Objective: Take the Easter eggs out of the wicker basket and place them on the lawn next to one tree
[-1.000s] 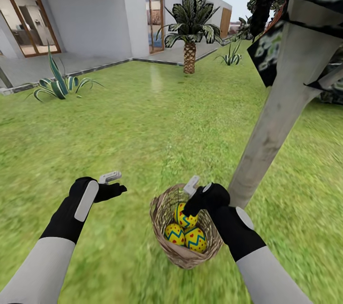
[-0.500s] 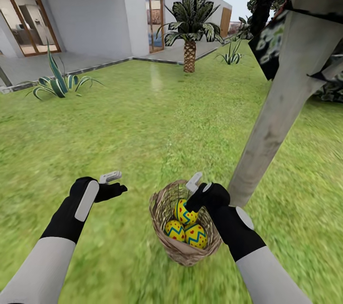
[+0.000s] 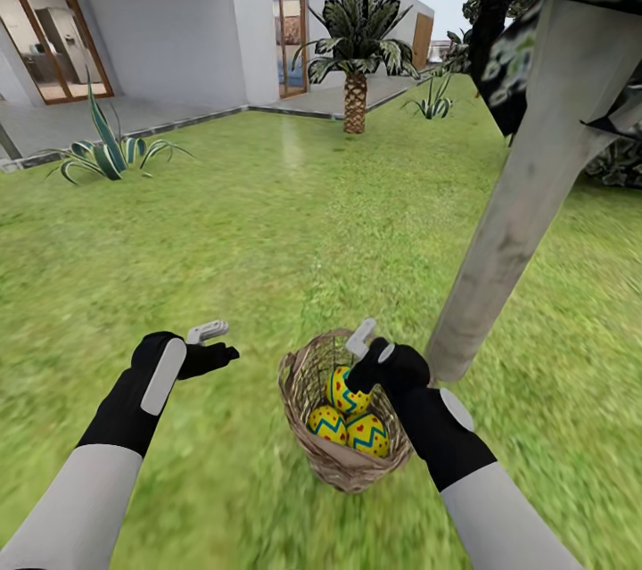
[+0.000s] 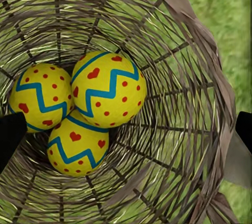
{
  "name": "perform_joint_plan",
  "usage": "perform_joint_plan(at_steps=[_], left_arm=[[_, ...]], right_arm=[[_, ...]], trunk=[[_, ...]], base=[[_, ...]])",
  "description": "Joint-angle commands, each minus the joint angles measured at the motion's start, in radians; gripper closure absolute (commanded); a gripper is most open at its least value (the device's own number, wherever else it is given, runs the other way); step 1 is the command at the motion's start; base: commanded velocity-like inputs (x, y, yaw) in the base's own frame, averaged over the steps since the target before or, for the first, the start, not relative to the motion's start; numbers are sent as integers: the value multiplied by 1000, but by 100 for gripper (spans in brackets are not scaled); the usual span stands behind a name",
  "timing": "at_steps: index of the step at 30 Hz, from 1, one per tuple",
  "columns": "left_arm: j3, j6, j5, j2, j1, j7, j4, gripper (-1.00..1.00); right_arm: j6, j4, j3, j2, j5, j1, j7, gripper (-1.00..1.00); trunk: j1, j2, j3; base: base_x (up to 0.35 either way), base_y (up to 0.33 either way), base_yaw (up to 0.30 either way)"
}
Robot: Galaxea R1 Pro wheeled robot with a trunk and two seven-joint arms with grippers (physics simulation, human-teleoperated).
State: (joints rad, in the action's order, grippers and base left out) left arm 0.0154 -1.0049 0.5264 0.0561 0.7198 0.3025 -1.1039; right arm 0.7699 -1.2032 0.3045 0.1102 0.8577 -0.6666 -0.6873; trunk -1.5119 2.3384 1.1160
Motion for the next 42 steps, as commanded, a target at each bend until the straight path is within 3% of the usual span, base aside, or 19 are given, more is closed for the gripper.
perform_joint_plan(at_steps=[1,12,24,28,35,42], left_arm=[[0,-3,10,0,0,9,-2,-100],[1,-3,10,1,0,9,2,-100],[4,1,13,10,-36,9,2,-100],[18,-2,16,26,-37,6,1,-100],[55,-5,17,31,-37,6,-5,-100],[59,-7,17,31,-37,6,-6,-100]], right_arm=[[-5,-3,1,0,11,-1,-9,-100],[-27,-2,4,3,13,-1,-9,-100],[-13,16,10,46,-50,0,-7,-100],[1,15,10,51,-73,1,-5,-100],[40,6,8,60,-113,1,-3,-100],[79,-10,-18,64,-134,8,8,-100]], trunk=[[-4,8,4],[-46,85,39],[-46,84,38],[-46,84,38],[-46,84,38],[-46,84,38]], base=[[0,0,0],[0,0,0],[10,0,0],[240,0,0],[320,0,0],[216,0,0]])
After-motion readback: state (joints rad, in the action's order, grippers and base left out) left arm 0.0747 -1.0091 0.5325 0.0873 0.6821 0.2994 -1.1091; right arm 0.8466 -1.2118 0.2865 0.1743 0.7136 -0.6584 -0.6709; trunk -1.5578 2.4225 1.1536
